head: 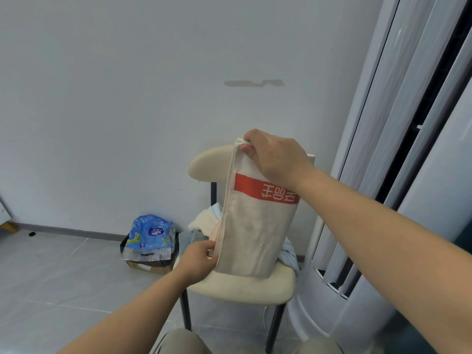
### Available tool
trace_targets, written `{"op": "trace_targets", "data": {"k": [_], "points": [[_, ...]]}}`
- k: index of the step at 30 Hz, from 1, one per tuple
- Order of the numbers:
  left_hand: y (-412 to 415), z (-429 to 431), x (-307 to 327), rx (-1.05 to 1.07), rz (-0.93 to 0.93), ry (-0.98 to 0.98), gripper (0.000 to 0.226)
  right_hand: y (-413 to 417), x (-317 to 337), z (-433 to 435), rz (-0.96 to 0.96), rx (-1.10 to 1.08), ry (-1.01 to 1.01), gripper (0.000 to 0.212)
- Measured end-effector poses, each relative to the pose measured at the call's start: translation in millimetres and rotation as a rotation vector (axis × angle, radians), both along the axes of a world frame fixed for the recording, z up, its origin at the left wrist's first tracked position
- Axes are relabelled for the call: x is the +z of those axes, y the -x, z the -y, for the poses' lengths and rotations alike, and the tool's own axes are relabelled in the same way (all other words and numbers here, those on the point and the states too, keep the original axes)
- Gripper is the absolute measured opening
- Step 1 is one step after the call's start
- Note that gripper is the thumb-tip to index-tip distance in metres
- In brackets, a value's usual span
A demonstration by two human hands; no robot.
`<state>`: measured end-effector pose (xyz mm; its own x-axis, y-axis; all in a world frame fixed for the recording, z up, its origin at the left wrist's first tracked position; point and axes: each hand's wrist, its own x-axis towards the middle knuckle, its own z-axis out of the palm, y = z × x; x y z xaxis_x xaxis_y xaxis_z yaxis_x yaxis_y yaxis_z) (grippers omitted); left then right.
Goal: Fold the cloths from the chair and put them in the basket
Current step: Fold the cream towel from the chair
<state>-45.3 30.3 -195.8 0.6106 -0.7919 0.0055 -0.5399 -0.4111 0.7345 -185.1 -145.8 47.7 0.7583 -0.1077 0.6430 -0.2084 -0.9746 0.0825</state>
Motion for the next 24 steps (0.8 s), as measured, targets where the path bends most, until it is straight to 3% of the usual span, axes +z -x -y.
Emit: {"op": "trace_targets", "data": {"k": [8,11,12,16,18,21,24], "points": [[-26.8,-24.4,-8.5,0.057,-0.103,-0.119,0.019,12.8,-4.7,21.2,0.012,-0.050,-0.041,0.040],[-28.1,-31.6,-3.6,0.046,-0.009,-0.099,0.008,16.8,-13.5,31.6,0.009,-0.078,-0.072,0.041],[-24.7,-31.8,0.0,0.017,0.033,-0.095,0.012,16.4,-16.0,32.7,0.016,-0.075,-0.071,0.041],[-9.9,-23.6,5.4,-0.112,0.140,-0.076,0.067,10.1,-15.3,29.6,0.085,-0.015,-0.013,0.039],[2.7,-16.9,7.6,-0.159,0.118,0.002,0.077,7.1,-11.9,26.5,0.123,0.032,0.046,0.038],[21.8,-5.0,11.9,-0.146,0.089,0.160,0.067,4.8,-8.5,21.9,0.165,0.068,0.113,0.036],[27.4,5.7,5.0,-0.113,0.039,0.180,0.021,5.9,-7.1,21.6,0.198,0.086,0.128,0.036]]}}
